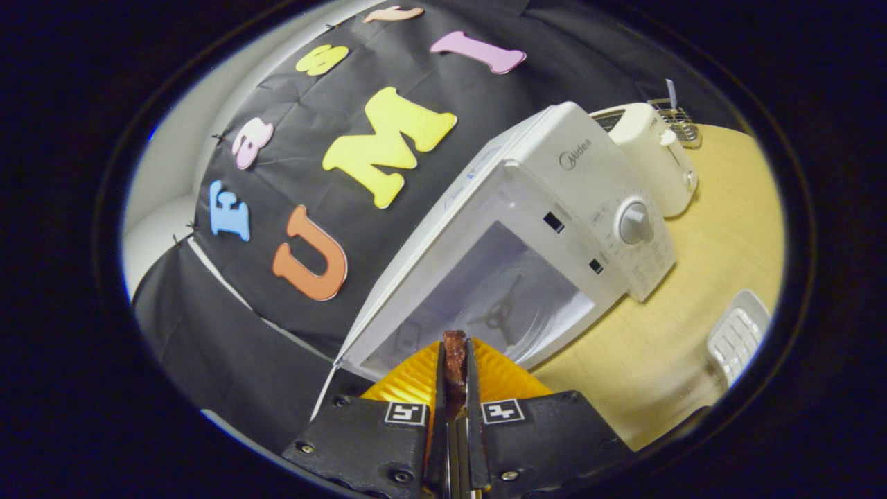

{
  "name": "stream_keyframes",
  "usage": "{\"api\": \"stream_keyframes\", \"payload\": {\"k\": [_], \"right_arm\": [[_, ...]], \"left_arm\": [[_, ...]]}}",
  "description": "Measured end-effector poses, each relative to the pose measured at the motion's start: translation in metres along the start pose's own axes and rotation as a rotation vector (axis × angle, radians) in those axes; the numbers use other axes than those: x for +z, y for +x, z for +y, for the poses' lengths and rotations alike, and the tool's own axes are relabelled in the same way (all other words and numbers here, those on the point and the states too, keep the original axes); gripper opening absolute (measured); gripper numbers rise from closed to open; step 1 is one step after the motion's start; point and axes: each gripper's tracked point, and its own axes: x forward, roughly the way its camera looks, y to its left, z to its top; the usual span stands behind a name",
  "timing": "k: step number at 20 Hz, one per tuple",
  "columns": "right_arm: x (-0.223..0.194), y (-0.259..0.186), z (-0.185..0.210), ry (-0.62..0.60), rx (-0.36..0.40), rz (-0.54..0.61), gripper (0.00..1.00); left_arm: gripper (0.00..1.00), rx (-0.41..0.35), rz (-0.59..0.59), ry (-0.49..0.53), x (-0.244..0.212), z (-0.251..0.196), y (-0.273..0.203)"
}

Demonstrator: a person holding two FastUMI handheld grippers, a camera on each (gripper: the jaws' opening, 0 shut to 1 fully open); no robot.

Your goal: Open the microwave oven with the left hand, put the food in, and close the microwave oven.

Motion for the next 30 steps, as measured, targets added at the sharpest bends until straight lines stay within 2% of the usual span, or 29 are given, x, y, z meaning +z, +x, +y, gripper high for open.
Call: {"api": "stream_keyframes", "payload": {"k": [3,6,10,13,18,20,21,23,24,25,26,27,28,29,30], "right_arm": [[-0.015,0.034,-0.009,0.032,-0.061,-0.062,0.16],[-0.036,0.065,-0.01,0.087,-0.081,-0.06,0.16],[-0.04,0.103,-0.013,0.123,-0.107,-0.108,0.16],[-0.025,0.124,-0.024,0.059,-0.128,-0.186,0.16],[-0.031,0.139,-0.037,0.003,-0.131,-0.187,0.18],[-0.036,0.139,-0.047,-0.06,-0.172,-0.174,0.22],[-0.036,0.14,-0.049,-0.082,-0.181,-0.176,0.28],[-0.034,0.141,-0.045,-0.162,-0.185,-0.184,0.31],[-0.033,0.139,-0.044,-0.209,-0.193,-0.185,0.31],[-0.032,0.139,-0.044,-0.261,-0.207,-0.192,0.22],[-0.031,0.138,-0.046,-0.286,-0.22,-0.19,0.34],[-0.033,0.137,-0.048,-0.293,-0.223,-0.18,0.36],[-0.034,0.138,-0.053,-0.297,-0.232,-0.169,0.25],[-0.031,0.134,-0.059,-0.293,-0.245,-0.167,0.46],[-0.027,0.131,-0.062,-0.292,-0.247,-0.171,0.38]], "left_arm": [[0.94,0.011,-0.009,0.022,-0.004,0.016,0.0],[0.94,0.015,0.003,0.03,-0.015,0.027,0.003],[0.94,0.029,0.009,0.009,-0.019,0.043,0.01],[0.95,0.034,-0.004,0.018,-0.018,0.052,0.015],[0.95,0.014,0.008,0.009,-0.026,0.051,0.025],[0.94,0.005,0.004,0.006,-0.025,0.049,0.028],[0.95,0.002,0.002,0.011,-0.025,0.048,0.029],[0.95,0.001,0.006,0.021,-0.026,0.048,0.032],[0.95,0.0,0.006,0.023,-0.025,0.048,0.033],[0.95,-0.002,0.005,0.025,-0.024,0.048,0.033],[0.95,-0.002,0.001,0.029,-0.024,0.047,0.033],[0.95,-0.001,0.003,0.033,-0.024,0.046,0.034],[0.95,-0.003,0.004,0.03,-0.025,0.045,0.034],[0.95,-0.005,0.002,0.027,-0.024,0.044,0.033],[0.95,-0.001,0.001,0.027,-0.023,0.044,0.033]]}}
